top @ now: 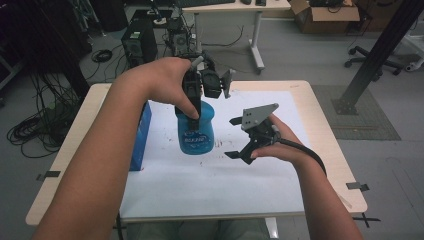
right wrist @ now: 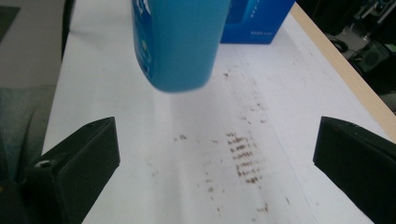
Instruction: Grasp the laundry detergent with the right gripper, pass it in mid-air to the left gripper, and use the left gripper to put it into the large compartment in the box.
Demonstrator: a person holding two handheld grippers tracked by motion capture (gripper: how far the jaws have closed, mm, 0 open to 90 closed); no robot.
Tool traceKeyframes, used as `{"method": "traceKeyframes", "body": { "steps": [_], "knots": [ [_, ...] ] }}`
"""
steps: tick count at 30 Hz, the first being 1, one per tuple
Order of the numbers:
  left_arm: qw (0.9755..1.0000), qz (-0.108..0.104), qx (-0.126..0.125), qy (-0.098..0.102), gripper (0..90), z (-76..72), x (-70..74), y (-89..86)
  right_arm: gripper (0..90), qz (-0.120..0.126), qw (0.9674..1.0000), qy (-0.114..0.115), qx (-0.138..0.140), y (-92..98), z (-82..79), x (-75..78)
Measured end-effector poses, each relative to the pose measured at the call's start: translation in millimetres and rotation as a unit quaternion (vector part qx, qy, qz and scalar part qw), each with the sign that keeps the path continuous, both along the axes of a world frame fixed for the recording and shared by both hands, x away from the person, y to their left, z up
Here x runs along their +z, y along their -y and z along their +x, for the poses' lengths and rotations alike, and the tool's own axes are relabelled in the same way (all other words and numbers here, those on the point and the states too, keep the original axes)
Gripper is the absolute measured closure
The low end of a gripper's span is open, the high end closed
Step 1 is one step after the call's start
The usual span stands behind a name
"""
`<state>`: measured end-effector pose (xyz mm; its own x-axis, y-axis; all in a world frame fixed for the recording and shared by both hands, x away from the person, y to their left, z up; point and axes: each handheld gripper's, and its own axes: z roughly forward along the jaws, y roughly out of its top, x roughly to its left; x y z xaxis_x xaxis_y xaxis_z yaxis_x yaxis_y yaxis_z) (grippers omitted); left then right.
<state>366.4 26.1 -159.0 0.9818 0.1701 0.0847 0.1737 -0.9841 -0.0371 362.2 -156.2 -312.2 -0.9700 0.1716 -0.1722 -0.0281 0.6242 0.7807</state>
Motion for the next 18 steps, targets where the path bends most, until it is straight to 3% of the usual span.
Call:
{"method": "traceKeyframes", "body": {
  "steps": [3, 7, 10, 12, 14, 15, 16, 18],
  "knots": [
    [0.9994, -0.002, 0.031, 0.015, 37.9, 0.9, 2.5, -0.3, 0.5, -0.007, 1.0, 0.002, -0.002, 4.1, -1.0, 2.3],
    [0.995, -0.008, 0.09, 0.043, 37.9, 3.8, 6.2, -2.3, 0.9, -0.017, 0.9998, 0.005, -0.003, 7.3, -1.5, 2.9],
    [0.9926, -0.009, 0.109, 0.053, 37.9, 5.5, 8.7, -4.6, 0.9, -0.022, 0.9997, 0.004, -0.004, 8.6, -1.9, 2.9],
    [0.987, -0.027, 0.147, 0.059, 37.9, 7.4, 12.3, -9.0, 0.9, -0.031, 0.9995, 0.004, -0.005, 10.0, -2.2, 3.4],
    [0.983, -0.033, 0.171, 0.058, 37.9, 8.9, 14.9, -11.7, 1.0, -0.038, 0.9992, 0.006, -0.004, 11.4, -1.8, 4.1],
    [0.983, -0.033, 0.171, 0.058, 37.9, 8.9, 14.9, -11.7, 1.0, -0.042, 0.9991, 0.006, -0.005, 12.1, -1.7, 4.6],
    [0.9814, -0.032, 0.181, 0.056, 37.9, 10.1, 16.4, -13.1, 1.0, -0.042, 0.9991, 0.006, -0.005, 12.1, -1.7, 4.6],
    [0.9764, -0.032, 0.206, 0.055, 37.9, 12.2, 19.3, -16.1, 1.1, -0.053, 0.9986, 0.007, -0.006, 14.4, -1.0, 6.6]
  ]
}}
